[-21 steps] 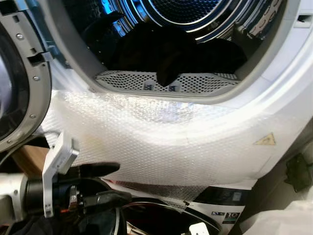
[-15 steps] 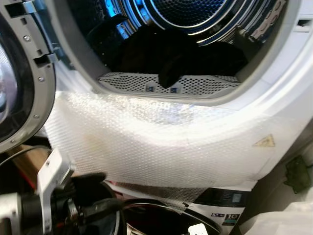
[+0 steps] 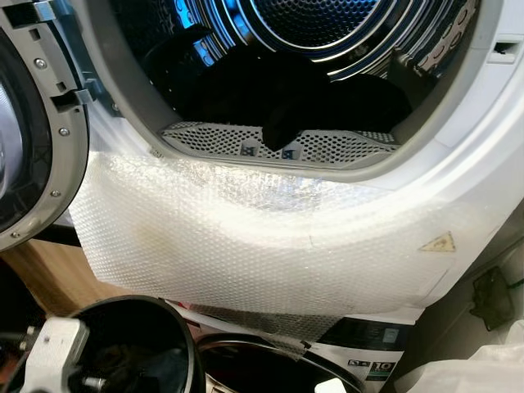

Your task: Clothes washing

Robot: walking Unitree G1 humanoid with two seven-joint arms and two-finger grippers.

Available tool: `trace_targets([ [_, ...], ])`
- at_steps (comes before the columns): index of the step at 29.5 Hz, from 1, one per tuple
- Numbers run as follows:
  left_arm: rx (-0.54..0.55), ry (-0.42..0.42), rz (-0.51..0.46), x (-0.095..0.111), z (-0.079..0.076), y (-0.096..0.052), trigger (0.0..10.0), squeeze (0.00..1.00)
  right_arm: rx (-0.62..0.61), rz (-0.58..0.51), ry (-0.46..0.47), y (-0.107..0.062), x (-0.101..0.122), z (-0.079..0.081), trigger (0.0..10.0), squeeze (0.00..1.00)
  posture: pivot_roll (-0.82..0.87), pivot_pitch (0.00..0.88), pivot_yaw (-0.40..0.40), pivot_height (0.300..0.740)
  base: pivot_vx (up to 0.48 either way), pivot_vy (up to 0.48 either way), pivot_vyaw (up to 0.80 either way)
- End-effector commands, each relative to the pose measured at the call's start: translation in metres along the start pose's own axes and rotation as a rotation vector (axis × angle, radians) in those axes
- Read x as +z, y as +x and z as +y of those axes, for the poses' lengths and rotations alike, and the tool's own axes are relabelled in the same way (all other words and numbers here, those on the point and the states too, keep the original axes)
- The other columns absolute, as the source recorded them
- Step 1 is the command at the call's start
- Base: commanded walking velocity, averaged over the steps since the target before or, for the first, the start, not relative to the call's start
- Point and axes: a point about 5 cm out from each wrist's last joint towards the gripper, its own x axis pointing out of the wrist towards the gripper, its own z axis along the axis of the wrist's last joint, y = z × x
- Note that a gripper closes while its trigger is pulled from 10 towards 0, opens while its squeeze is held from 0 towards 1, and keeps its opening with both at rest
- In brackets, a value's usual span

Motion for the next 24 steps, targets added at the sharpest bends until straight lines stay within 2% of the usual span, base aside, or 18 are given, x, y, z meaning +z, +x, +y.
trace_targets([
  [1,-0.045,0.063,0.034,-0.004,-0.003,-0.002,10.0,1.00,0.018,0.002,-0.013,0.001,0.003,0.004,10.0,0.00,0.39,0.000,0.036,0.740,0.000,0.000,0.00],
  [4,-0.099,0.059,-0.025,0.001,-0.005,-0.006,10.0,1.00,0.016,-0.001,-0.018,0.001,0.005,0.002,10.0,0.00,0.39,0.000,0.030,0.740,0.000,0.000,0.00],
  [10,-0.173,0.126,-0.022,0.004,-0.005,-0.015,10.0,1.00,0.014,-0.001,-0.023,0.001,0.006,0.000,10.0,0.00,0.39,0.000,0.024,0.740,0.000,0.000,0.00],
  [14,-0.258,0.241,0.037,0.005,-0.003,-0.033,10.0,1.00,0.013,0.002,-0.028,0.001,0.006,-0.002,10.0,0.00,0.39,0.000,0.017,0.740,0.000,0.000,0.00],
  [15,-0.258,0.241,0.037,0.005,-0.003,-0.033,10.0,1.00,0.013,0.002,-0.028,0.001,0.006,-0.002,10.0,0.00,0.39,0.000,0.017,0.740,0.000,0.000,0.00],
  [18,-0.305,0.350,0.075,0.005,0.003,-0.045,10.0,1.00,0.015,0.005,-0.039,0.001,0.006,-0.002,10.0,0.00,0.40,0.000,0.008,0.740,0.000,0.000,0.00],
  [22,-0.213,0.406,0.092,0.008,0.018,-0.043,10.0,1.00,0.014,0.004,-0.043,0.001,0.006,-0.003,10.0,0.00,0.40,0.000,0.001,0.740,0.000,0.000,0.00],
  [24,-0.208,0.414,0.094,0.008,0.019,-0.043,10.0,1.00,0.014,0.004,-0.043,0.001,0.006,-0.004,10.0,0.00,0.40,0.000,-0.001,0.740,0.000,0.000,0.00],
])
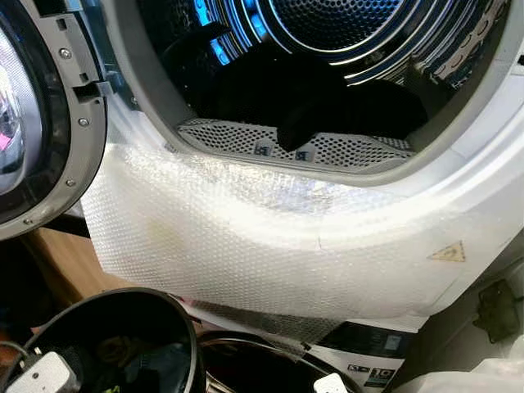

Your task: Clothes washing

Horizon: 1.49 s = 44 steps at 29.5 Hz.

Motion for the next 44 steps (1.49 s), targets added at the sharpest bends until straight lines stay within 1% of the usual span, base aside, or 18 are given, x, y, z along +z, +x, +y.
trace_targets([
  [1,0.031,0.037,0.029,-0.002,0.006,-0.001,10.0,1.00,0.004,0.008,-0.007,0.000,0.000,0.001,10.0,0.00,0.40,0.000,-0.001,0.740,0.000,0.000,0.00],
  [5,0.042,0.088,0.054,-0.010,0.011,0.007,10.0,1.00,0.002,0.006,-0.012,0.000,0.000,-0.001,10.0,0.00,0.40,0.000,-0.019,0.740,0.000,0.000,0.00],
  [8,-0.001,0.072,0.019,-0.013,0.011,0.018,10.0,1.00,0.004,0.006,-0.020,0.000,0.001,-0.002,10.0,0.00,0.41,0.000,-0.029,0.740,0.000,0.000,0.00],
  [12,-0.042,0.085,0.031,-0.018,0.010,0.027,10.0,1.00,0.008,0.005,-0.033,0.000,0.002,-0.003,10.0,0.00,0.41,0.000,-0.042,0.740,0.000,0.000,0.00],
  [14,-0.062,0.096,0.044,-0.021,0.009,0.030,10.0,1.00,0.007,0.004,-0.036,0.000,0.003,-0.004,10.0,0.00,0.40,0.000,-0.044,0.740,0.000,0.000,0.00],
  [18,-0.070,0.106,0.054,-0.025,0.012,0.032,10.0,1.00,0.004,0.002,-0.037,0.000,0.004,-0.006,10.0,0.00,0.39,0.000,-0.049,0.740,0.000,0.000,0.00],
  [22,-0.072,0.133,0.081,-0.026,0.014,0.033,10.0,1.00,-0.001,0.004,-0.036,0.000,0.003,-0.009,10.0,0.00,0.39,0.000,-0.049,0.740,0.000,0.000,0.00],
  [29,-0.098,0.163,0.134,-0.033,0.014,0.036,10.0,1.00,-0.002,0.005,-0.032,0.000,0.003,-0.007,10.0,0.00,0.40,0.000,-0.046,0.740,0.000,0.000,0.00],
  [32,-0.100,0.182,0.172,-0.038,0.015,0.039,10.0,1.00,0.000,0.001,-0.028,0.000,0.005,-0.006,10.0,0.00,0.40,0.000,-0.043,0.740,0.000,0.000,0.00],
  [33,-0.099,0.186,0.179,-0.040,0.015,0.041,10.0,1.00,0.000,0.000,-0.027,0.000,0.005,-0.006,10.0,0.00,0.40,0.000,-0.044,0.740,0.000,0.000,0.00],
  [39,-0.113,0.180,0.149,-0.040,0.008,0.055,10.0,1.00,0.004,0.005,-0.033,0.000,0.003,-0.005,10.0,0.00,0.40,0.000,-0.049,0.740,0.000,0.000,0.00],
  [44,-0.107,0.179,0.142,-0.044,0.008,0.068,10.0,1.00,-0.001,0.008,-0.036,0.000,0.002,-0.008,10.0,0.00,0.39,0.000,-0.053,0.740,0.000,0.000,0.00],
])
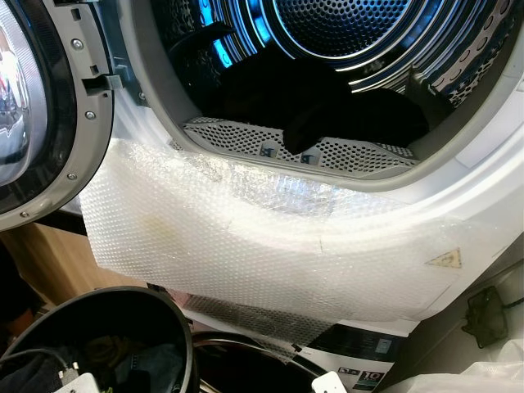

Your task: Clothes washing

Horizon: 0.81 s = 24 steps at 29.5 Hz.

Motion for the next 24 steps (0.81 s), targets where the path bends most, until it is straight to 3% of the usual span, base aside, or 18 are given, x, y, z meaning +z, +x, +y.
trace_targets([
  [1,-0.014,-0.015,0.037,-0.010,-0.004,0.010,10.0,1.00,-0.003,0.007,-0.005,0.000,0.001,-0.003,10.0,0.00,0.39,0.000,-0.053,0.740,0.000,0.000,0.00],
  [3,-0.011,-0.013,0.038,-0.010,-0.003,0.011,10.0,1.00,-0.005,0.005,-0.005,0.000,0.001,-0.004,10.0,0.00,0.38,0.000,-0.052,0.740,0.000,0.000,0.00],
  [4,-0.003,0.005,0.041,-0.008,-0.001,0.015,10.0,0.61,-0.009,0.003,-0.002,0.000,0.002,-0.005,10.0,0.00,0.38,0.000,-0.053,0.740,0.000,0.000,0.00],
  [5,-0.003,0.005,0.041,-0.008,-0.001,0.015,10.0,0.61,-0.009,0.003,-0.002,0.000,0.002,-0.005,10.0,0.00,0.38,0.000,-0.053,0.740,0.000,0.000,0.00],
  [6,-0.008,0.005,0.042,-0.008,0.000,0.017,10.0,0.00,-0.010,0.003,-0.002,0.000,0.002,-0.005,10.0,0.00,0.37,0.000,-0.052,0.740,0.000,0.000,0.00],
  [15,-0.056,-0.020,0.164,-0.017,-0.001,0.011,10.0,0.00,-0.012,0.008,-0.002,0.000,0.001,-0.007,10.0,0.00,0.37,0.000,-0.048,0.740,0.000,0.000,0.00],
  [21,0.055,-0.033,0.292,-0.024,0.016,-0.002,10.0,0.00,-0.008,0.019,-0.016,0.000,0.000,-0.006,10.0,0.00,0.37,0.000,-0.043,0.740,0.000,0.000,0.00],
  [24,0.121,-0.001,0.350,-0.024,0.026,-0.009,10.0,0.00,-0.006,0.019,-0.016,0.000,0.002,-0.004,10.0,0.00,0.37,0.000,-0.038,0.740,0.000,0.000,0.00],
])
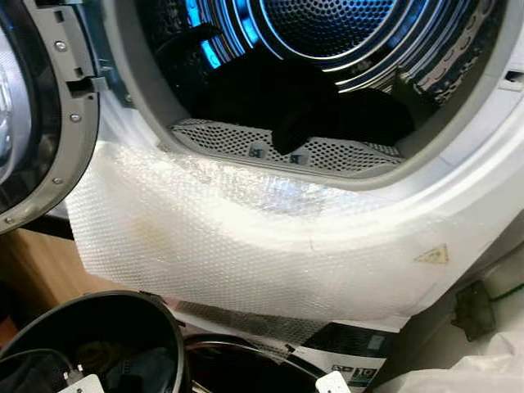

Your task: Clothes washing

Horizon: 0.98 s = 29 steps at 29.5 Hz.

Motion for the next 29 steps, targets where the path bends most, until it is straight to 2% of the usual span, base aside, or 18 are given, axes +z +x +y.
trace_targets([
  [1,0.119,0.018,0.136,-0.015,0.016,-0.009,10.0,0.00,0.006,0.002,-0.007,0.001,0.004,0.002,10.0,0.00,0.38,0.000,-0.036,0.740,0.000,0.000,0.00],
  [2,0.173,0.030,0.158,-0.015,0.023,-0.013,10.0,0.00,0.008,-0.001,-0.004,0.001,0.005,0.003,10.0,0.00,0.38,0.000,-0.033,0.740,0.000,0.000,0.00],
  [3,0.173,0.030,0.158,-0.015,0.023,-0.013,10.0,0.00,0.008,-0.001,-0.004,0.001,0.005,0.003,10.0,0.00,0.38,0.000,-0.033,0.740,0.000,0.000,0.00],
  [4,0.196,0.016,0.154,-0.015,0.027,-0.014,8.7,0.00,0.011,-0.002,-0.003,0.001,0.005,0.004,10.0,0.00,0.38,0.000,-0.032,0.740,0.000,0.000,0.00],
  [5,0.194,0.008,0.147,-0.015,0.027,-0.013,6.0,0.00,0.012,-0.001,-0.003,0.001,0.005,0.005,10.0,0.00,0.38,0.000,-0.032,0.740,0.000,0.000,0.00],
  [6,0.188,-0.002,0.141,-0.015,0.027,-0.013,1.3,0.00,0.013,-0.001,-0.003,0.001,0.005,0.005,10.0,0.00,0.37,0.000,-0.027,0.740,0.000,0.000,0.00],
  [7,0.173,-0.007,0.139,-0.015,0.025,-0.013,0.0,0.00,0.013,0.000,-0.003,0.001,0.005,0.006,10.0,0.00,0.37,0.000,-0.026,0.740,0.000,0.000,0.00],
  [12,0.123,-0.008,0.135,-0.013,0.018,-0.010,0.0,0.00,0.012,0.009,-0.001,0.001,0.003,0.006,10.0,0.00,0.37,0.000,-0.024,0.740,0.000,0.000,0.00],
  [29,0.081,-0.009,0.099,-0.008,0.003,-0.002,0.0,0.00,0.008,0.026,-0.019,0.001,-0.001,0.003,10.0,0.00,0.38,0.000,-0.035,0.740,0.000,0.000,0.00],
])
